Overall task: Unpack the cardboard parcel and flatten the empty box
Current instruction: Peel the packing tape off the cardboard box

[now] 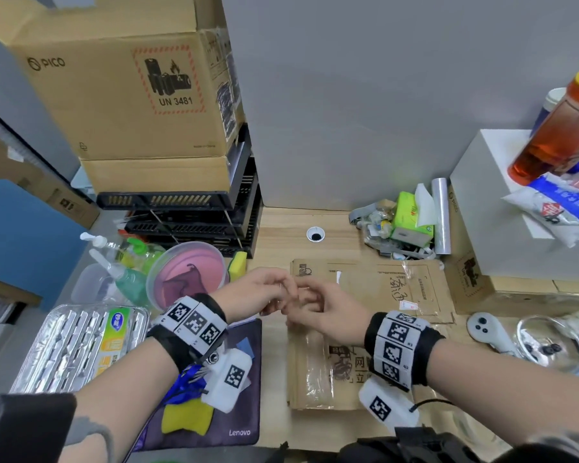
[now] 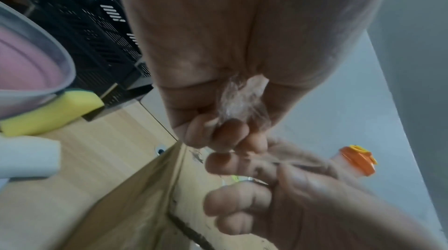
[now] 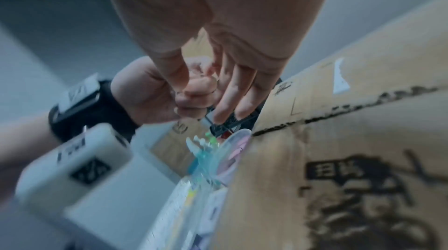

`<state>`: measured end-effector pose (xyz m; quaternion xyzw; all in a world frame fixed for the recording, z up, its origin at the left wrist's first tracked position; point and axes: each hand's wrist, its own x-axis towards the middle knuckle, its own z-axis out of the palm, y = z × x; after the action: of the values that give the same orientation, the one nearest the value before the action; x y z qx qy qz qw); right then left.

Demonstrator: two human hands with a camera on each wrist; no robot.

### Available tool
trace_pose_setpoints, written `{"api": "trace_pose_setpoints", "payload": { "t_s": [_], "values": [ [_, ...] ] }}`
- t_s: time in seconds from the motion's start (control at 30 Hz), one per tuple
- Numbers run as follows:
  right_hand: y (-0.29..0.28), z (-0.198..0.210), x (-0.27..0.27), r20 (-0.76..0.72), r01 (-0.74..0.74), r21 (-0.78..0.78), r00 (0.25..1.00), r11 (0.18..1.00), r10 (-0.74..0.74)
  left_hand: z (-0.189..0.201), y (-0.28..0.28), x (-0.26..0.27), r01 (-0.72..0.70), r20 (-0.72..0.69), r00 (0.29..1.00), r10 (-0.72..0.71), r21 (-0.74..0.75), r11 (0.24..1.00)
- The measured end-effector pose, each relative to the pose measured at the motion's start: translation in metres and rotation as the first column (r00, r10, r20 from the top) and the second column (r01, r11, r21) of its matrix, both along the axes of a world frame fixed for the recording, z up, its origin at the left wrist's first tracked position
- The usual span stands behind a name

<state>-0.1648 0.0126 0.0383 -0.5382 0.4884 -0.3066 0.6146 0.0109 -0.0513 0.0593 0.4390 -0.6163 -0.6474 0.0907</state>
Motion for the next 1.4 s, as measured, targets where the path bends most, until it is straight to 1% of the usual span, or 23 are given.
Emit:
{"api": "trace_pose_setpoints", "payload": {
  "t_s": [0.03,0.1,0.17,0.27,0.37,0.4,0.43,0.5,0.57,0.6,0.63,0.67,0.7,0.77,0.83,0.9,0.97,1.03,1.07,1.13,1.2,1.33,1.4],
  "values": [
    [0.000,0.002,-0.003,0.061,0.075,0.052,0.995,0.996,-0.078,0.001,0.000,-0.008,-0.017,-0.013,1.000,0.017,0.007,1.000],
    [0.000,0.003,-0.011,0.041,0.161,0.073,0.986,0.984,-0.164,0.000,0.001,-0.021,-0.061,-0.020,0.998,0.061,0.015,0.998],
    [0.002,0.001,-0.018,-0.025,0.137,0.038,0.990,0.990,-0.136,-0.005,0.003,-0.030,-0.123,-0.018,0.992,0.124,0.043,0.991],
    [0.004,-0.002,-0.029,-0.212,0.030,-0.024,0.977,0.999,-0.034,-0.011,0.005,-0.041,-0.260,-0.110,0.951,0.290,0.226,0.939],
    [0.003,-0.010,-0.035,-0.424,0.003,-0.115,0.904,0.993,-0.052,-0.012,0.003,-0.048,-0.277,-0.216,0.898,0.383,0.400,0.874],
    [0.002,-0.014,-0.038,-0.469,0.007,-0.139,0.880,0.990,-0.072,-0.009,0.004,-0.053,-0.277,-0.216,0.896,0.388,0.410,0.869],
    [0.001,-0.015,-0.040,-0.494,0.019,-0.152,0.864,0.988,-0.093,-0.009,0.003,-0.058,-0.278,-0.196,0.910,0.366,0.368,0.887],
    [-0.002,-0.016,-0.043,-0.483,0.054,-0.116,0.870,0.992,-0.104,-0.011,0.003,-0.068,-0.254,-0.072,0.961,0.267,0.152,0.955],
    [-0.007,-0.014,-0.044,-0.350,0.147,0.017,0.928,0.989,-0.131,-0.017,0.006,-0.078,-0.163,0.060,0.984,0.169,-0.095,0.982],
    [-0.010,-0.012,-0.043,-0.216,0.210,0.126,0.960,0.970,-0.179,-0.018,0.008,-0.083,-0.116,0.107,0.985,0.137,-0.186,0.976],
    [-0.012,-0.010,-0.043,-0.054,0.249,0.248,0.969,0.936,-0.243,-0.018,0.010,-0.086,-0.062,0.160,0.981,0.109,-0.276,0.959],
    [-0.016,-0.007,-0.044,0.109,0.259,0.366,0.942,0.894,-0.318,-0.016,0.012,-0.089,0.000,0.218,0.972,0.085,-0.363,0.932],
    [-0.018,-0.001,-0.047,0.268,0.236,0.472,0.879,0.849,-0.394,-0.015,0.013,-0.092,0.066,0.268,0.962,0.059,-0.435,0.898],
    [-0.022,0.010,-0.053,0.504,0.136,0.601,0.701,0.788,-0.505,-0.012,0.014,-0.096,0.204,0.361,0.932,0.012,-0.555,0.806],
    [-0.027,0.019,-0.060,0.567,0.086,0.660,0.595,0.747,-0.570,-0.010,0.012,-0.102,0.342,0.469,0.883,-0.028,-0.600,0.723],
    [-0.030,0.020,-0.064,0.545,0.096,0.670,0.610,0.736,-0.575,-0.007,0.013,-0.106,0.413,0.530,0.846,-0.058,-0.584,0.699],
    [-0.032,0.016,-0.066,0.482,0.143,0.637,0.692,0.757,-0.537,0.000,0.019,-0.111,0.430,0.529,0.841,-0.112,-0.528,0.732],
    [-0.033,0.011,-0.070,0.422,0.143,0.611,0.773,0.779,-0.473,0.009,0.023,-0.116,0.450,0.521,0.834,-0.181,-0.452,0.770],
    [-0.034,0.007,-0.072,0.357,0.178,0.600,0.813,0.780,-0.460,0.012,0.023,-0.118,0.450,0.507,0.840,-0.195,-0.449,0.772],
    [-0.037,-0.001,-0.076,0.148,0.342,0.518,0.867,0.784,-0.476,0.012,0.019,-0.121,0.384,0.428,0.892,-0.146,-0.544,0.746],
    [-0.038,-0.003,-0.079,-0.046,0.481,0.388,0.862,0.786,-0.505,0.010,0.016,-0.123,0.278,0.338,0.939,-0.060,-0.645,0.712],
    [-0.035,-0.004,-0.089,-0.111,0.516,0.377,0.849,0.769,-0.516,0.002,0.015,-0.129,0.268,0.343,0.939,-0.022,-0.689,0.673],
    [-0.037,-0.006,-0.096,-0.146,0.517,0.365,0.853,0.774,-0.501,0.000,0.014,-0.132,0.279,0.337,0.941,-0.043,-0.693,0.665]
  ]
}}
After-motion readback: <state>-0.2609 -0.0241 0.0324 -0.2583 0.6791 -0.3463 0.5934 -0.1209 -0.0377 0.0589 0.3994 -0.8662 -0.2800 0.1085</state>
